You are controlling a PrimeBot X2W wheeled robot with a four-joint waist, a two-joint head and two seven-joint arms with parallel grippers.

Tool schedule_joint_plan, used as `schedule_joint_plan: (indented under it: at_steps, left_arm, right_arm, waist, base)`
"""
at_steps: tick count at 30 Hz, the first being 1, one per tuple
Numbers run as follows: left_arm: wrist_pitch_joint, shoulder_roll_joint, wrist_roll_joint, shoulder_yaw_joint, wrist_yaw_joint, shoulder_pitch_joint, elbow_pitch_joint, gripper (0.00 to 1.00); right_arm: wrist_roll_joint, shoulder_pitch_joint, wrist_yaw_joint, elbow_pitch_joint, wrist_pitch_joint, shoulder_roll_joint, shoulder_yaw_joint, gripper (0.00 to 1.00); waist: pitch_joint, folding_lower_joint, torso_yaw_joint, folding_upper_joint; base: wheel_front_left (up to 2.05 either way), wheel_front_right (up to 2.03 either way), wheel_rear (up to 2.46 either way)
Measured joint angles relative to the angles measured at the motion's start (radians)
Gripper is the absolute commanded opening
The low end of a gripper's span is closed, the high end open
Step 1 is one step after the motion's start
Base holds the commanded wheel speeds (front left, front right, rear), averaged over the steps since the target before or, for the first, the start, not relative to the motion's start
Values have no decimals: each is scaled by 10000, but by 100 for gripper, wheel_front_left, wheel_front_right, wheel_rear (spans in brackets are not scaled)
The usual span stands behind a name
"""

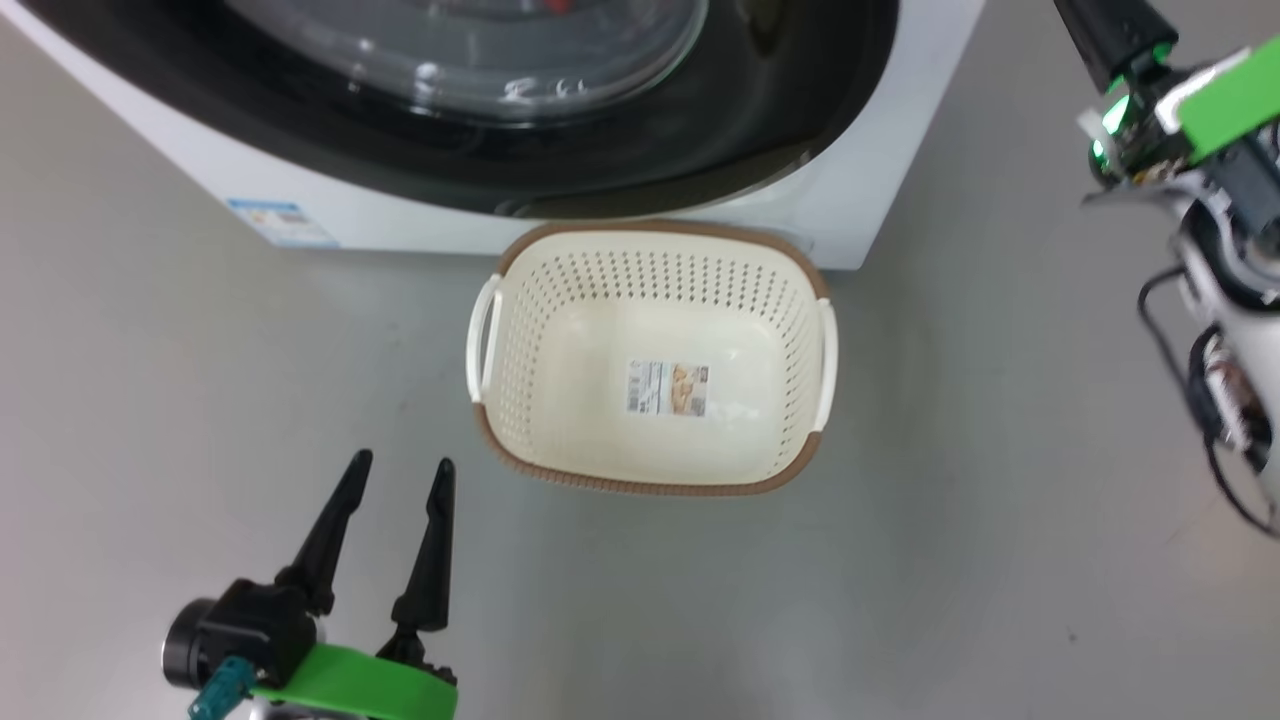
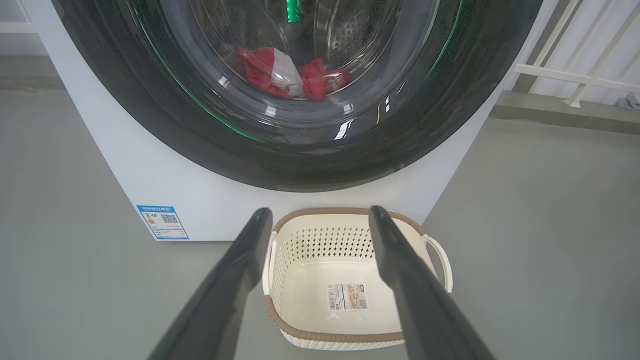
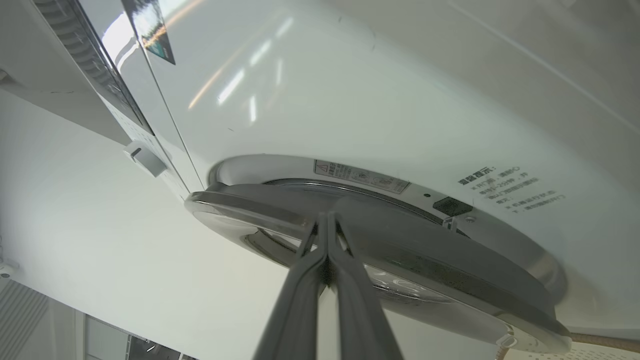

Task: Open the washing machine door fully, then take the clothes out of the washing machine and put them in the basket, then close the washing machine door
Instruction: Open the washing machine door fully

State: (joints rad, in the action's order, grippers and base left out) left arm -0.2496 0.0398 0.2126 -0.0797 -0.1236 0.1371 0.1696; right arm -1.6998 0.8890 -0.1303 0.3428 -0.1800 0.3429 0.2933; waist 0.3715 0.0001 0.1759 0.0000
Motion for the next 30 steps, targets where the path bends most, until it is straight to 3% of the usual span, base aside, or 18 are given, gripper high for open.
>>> schedule_joint_plan:
  at_steps: [5,12,22,30]
  left_arm:
    - [0,-8,58,-82,-2,316,21,100]
    - [0,-17,265,-190,-4,593,15,100]
    - [0,-44,372,-267,-4,755,38,100]
    - [0,-48,443,-299,-6,755,100,100]
  right_arm:
    - [-738,1200,0,1051,-1835,6,-194,0]
    - [-984,2516,0,2155,-3214,-15,-105,0]
    - [-1057,3383,0,3181,-4161,-173,184,0]
    - [-922,3299,48,3258,-4466,-263,307,0]
  waist:
    - [472,-1,274,0]
    - [972,-1,494,1]
    - [1269,-1,656,0]
    - [1008,-1,642,0]
  base:
    - [0,0,0]
    - [0,0,0]
    - [0,0,0]
    - [0,0,0]
